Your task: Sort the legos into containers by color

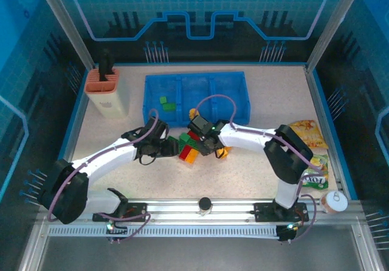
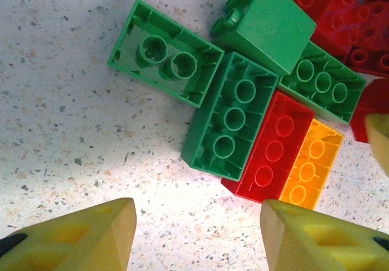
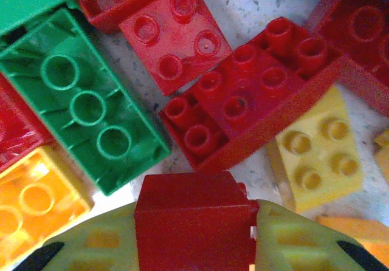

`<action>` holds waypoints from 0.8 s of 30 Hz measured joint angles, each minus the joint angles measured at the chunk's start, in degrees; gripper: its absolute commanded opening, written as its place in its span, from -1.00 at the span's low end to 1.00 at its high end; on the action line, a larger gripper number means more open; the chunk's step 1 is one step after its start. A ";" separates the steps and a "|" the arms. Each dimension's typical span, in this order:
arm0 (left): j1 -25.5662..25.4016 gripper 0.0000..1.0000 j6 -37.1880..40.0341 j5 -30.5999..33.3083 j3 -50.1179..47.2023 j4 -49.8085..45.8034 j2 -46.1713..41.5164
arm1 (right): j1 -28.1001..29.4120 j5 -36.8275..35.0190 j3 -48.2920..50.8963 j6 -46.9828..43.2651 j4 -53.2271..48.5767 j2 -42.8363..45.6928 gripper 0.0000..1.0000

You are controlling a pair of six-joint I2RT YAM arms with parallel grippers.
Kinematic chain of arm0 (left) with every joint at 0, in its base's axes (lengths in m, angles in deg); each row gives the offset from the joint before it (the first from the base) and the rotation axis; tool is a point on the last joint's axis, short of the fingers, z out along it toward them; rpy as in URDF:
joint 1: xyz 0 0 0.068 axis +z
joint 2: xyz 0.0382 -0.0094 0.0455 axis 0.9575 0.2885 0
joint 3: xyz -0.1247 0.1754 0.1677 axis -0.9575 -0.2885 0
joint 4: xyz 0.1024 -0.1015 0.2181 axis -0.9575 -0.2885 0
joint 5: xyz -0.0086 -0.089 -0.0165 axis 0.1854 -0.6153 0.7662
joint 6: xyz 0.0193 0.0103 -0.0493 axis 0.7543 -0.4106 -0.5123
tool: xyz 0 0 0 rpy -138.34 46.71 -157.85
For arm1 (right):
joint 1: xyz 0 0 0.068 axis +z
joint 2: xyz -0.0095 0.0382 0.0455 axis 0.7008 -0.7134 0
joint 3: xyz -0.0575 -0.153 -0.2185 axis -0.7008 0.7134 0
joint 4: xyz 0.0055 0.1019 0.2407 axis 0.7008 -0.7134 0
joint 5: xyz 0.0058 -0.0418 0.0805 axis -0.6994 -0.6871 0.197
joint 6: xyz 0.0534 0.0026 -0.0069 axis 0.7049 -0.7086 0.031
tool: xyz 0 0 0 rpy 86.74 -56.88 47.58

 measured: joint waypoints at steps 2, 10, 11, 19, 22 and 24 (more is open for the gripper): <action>-0.02 0.24 0.07 0.00 0.00 -0.09 0.00 | -0.83 -0.59 -1.22 -0.57 -1.44 3.26 -0.39; -1.84 0.28 0.20 0.04 0.00 -0.02 0.13 | -18.67 0.04 -9.79 -2.95 -0.20 11.52 -0.40; -2.10 0.28 0.20 0.04 0.00 0.11 0.44 | -20.96 0.39 -10.71 -3.08 -0.11 10.58 -0.40; -2.84 0.23 0.59 1.33 0.87 0.35 6.40 | -28.00 5.07 -13.35 -3.80 0.04 -0.37 -0.40; -2.84 0.20 0.59 1.79 1.75 0.57 8.46 | -29.38 6.01 -15.28 -3.96 -0.31 -3.30 -0.17; -2.84 0.20 0.48 2.19 2.03 0.98 9.27 | -30.01 6.80 -16.81 -4.20 -0.26 -4.52 0.28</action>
